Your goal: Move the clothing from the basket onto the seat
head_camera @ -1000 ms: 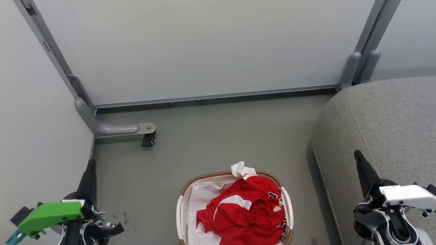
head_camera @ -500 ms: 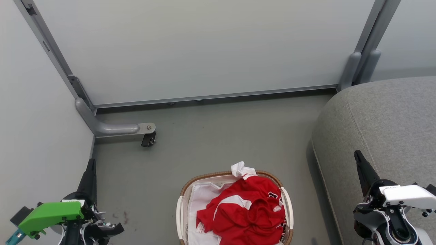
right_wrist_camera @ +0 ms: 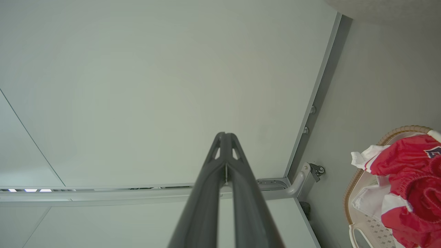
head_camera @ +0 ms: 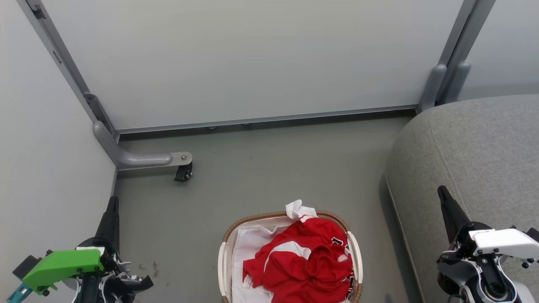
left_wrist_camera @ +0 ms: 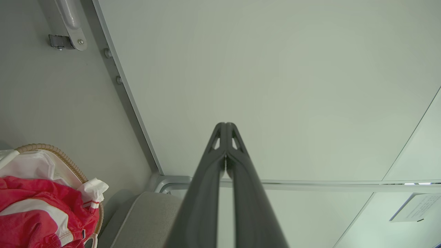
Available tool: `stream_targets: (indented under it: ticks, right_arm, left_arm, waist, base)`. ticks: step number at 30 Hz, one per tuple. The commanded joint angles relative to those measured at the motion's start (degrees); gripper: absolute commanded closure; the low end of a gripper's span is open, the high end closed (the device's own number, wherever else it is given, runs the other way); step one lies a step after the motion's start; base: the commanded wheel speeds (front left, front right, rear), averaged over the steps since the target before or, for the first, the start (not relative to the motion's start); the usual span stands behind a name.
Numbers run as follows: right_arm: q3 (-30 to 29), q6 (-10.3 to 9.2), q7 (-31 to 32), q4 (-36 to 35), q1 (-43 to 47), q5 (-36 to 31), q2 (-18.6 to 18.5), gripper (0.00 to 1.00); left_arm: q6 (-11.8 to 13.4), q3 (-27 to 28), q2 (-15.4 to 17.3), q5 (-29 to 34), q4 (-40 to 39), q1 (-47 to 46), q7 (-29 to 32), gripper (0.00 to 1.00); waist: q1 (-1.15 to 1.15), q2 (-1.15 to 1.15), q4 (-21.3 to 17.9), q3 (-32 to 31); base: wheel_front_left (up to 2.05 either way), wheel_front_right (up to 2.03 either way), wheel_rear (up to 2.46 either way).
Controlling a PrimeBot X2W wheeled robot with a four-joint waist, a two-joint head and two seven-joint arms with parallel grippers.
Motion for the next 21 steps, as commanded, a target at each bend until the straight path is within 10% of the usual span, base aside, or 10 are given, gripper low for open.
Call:
stream_targets:
  ticks: [1,21]
  right_arm:
    - [-0.1,0.00,0.1,-0.2,0.7,0.2,-0.4,1.00]
    - [-0.1,0.00,0.1,-0.2,0.7,0.2,-0.4,1.00]
  left_arm:
    - [-0.2,0.0,0.2,0.0,-0.1,-0.7,0.1,1.00]
    - [-0.2,0.0,0.2,0.0,-0.1,-0.7,0.1,1.00]
  waist:
    - [0.00,0.00,0.0,0.0]
    - [0.00,0.00,0.0,0.0]
  base:
    - [0.00,0.00,0.00]
    - [0.00,0.00,0.00]
